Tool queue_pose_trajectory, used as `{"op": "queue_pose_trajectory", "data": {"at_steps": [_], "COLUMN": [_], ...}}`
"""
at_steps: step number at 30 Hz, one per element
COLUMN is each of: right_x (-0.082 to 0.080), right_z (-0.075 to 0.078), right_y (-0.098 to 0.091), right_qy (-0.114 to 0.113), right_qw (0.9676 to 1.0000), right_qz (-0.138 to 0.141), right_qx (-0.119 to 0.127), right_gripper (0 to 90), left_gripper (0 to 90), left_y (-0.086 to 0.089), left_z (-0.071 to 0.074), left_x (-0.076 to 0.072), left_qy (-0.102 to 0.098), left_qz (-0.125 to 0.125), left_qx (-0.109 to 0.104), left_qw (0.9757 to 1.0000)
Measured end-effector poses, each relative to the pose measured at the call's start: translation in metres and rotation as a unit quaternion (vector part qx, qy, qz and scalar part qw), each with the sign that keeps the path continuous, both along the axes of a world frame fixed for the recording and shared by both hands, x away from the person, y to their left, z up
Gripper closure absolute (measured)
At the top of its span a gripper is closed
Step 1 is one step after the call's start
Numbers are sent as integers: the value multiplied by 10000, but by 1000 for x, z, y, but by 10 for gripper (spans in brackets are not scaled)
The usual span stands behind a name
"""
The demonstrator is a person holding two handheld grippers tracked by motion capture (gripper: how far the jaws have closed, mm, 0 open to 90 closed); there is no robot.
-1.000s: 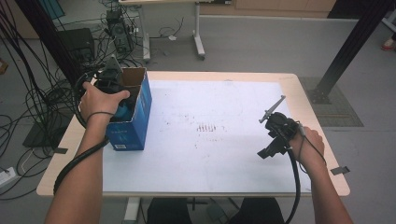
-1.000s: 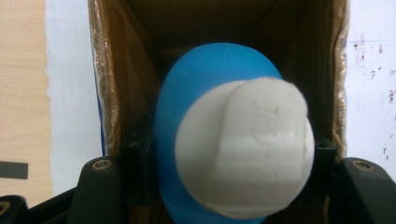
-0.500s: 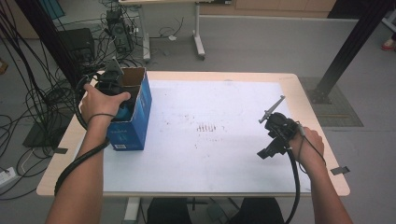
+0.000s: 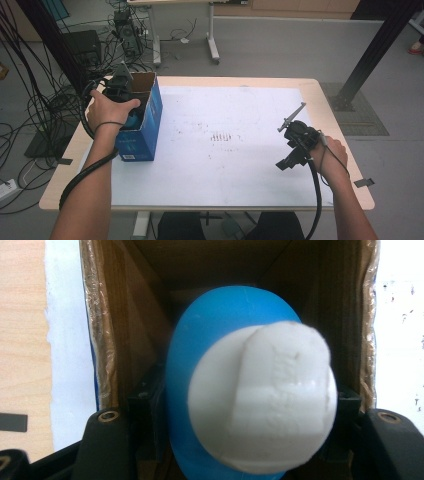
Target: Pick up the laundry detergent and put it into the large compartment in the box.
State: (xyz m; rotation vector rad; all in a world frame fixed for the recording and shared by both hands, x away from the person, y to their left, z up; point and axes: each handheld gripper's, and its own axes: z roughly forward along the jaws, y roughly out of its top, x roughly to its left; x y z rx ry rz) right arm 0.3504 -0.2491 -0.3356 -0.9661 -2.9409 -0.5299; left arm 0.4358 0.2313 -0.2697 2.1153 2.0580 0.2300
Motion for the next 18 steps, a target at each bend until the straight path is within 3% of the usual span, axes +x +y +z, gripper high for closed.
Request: {"op": "queue_pose_trajectory", "data": {"at_steps": [18], "right_x": [0], "right_z": [0], "right_y": [0], "right_qy": [-13], "right_qw": [10000], "right_qz": [-3], "right_qx": [3], "right_gripper": [36], "left_gripper": [376], "left_y": [1], "left_z": [0], "left_x": [0], "left_qy": [4], "left_qz": [24], "left_qx": [-18], "left_qw": [10000]}}
